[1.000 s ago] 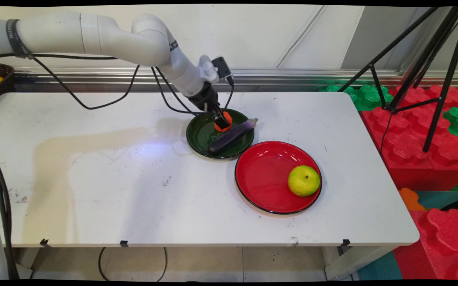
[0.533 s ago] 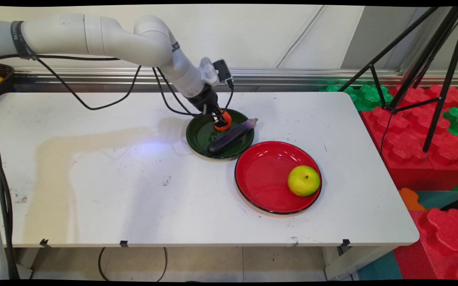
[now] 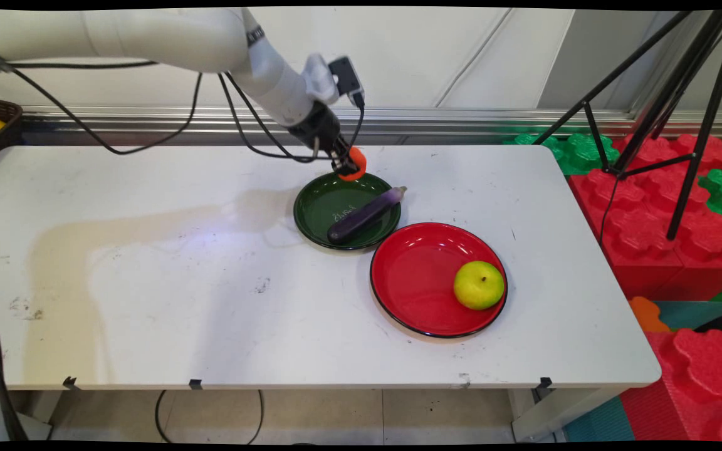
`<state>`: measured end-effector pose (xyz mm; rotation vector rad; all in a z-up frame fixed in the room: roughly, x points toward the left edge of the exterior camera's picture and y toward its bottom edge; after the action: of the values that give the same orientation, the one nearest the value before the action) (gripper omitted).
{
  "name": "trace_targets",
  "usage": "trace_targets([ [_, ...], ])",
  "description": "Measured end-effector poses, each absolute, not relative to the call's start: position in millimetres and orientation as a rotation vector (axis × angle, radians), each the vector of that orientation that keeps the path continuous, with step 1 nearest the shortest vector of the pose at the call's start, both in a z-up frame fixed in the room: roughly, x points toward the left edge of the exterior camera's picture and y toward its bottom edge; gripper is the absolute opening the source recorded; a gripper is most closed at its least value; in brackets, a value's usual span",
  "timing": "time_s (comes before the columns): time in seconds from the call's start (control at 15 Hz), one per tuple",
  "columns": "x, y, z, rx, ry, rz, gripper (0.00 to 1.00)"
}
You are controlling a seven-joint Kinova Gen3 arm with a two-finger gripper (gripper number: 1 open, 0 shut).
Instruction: Place the picked object on the red plate
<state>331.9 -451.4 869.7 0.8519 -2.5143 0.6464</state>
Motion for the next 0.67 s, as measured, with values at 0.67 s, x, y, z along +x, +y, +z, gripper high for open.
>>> trace_targets([
  [0.67,306,-382,945,0.736,-2.384,0.658,0.00],
])
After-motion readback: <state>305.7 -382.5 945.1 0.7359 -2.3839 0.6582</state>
